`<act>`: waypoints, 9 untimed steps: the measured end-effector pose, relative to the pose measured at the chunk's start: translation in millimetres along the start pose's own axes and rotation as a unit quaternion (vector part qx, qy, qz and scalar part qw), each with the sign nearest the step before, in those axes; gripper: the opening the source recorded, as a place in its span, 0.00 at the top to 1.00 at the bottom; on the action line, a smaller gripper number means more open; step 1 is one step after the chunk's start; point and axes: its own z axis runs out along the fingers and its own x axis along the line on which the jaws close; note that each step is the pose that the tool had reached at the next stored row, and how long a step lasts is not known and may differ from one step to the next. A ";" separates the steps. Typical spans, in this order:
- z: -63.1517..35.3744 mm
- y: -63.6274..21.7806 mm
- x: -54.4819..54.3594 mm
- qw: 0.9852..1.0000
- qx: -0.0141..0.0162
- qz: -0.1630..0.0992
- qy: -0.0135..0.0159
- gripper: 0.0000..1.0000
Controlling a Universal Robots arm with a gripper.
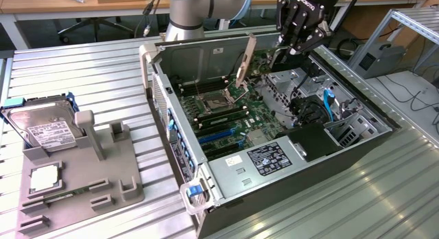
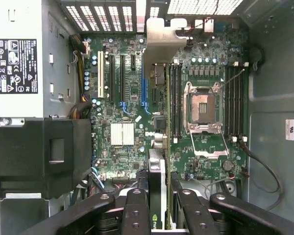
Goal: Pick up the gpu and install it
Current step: 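Insert the gpu into the slot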
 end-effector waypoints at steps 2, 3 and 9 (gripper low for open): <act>0.1 2.0 -0.1 1.000 0.000 0.000 0.000 0.73; 0.3 2.7 -0.1 1.000 0.000 0.000 0.000 0.73; 0.6 4.9 -0.3 1.000 0.000 0.000 0.000 0.73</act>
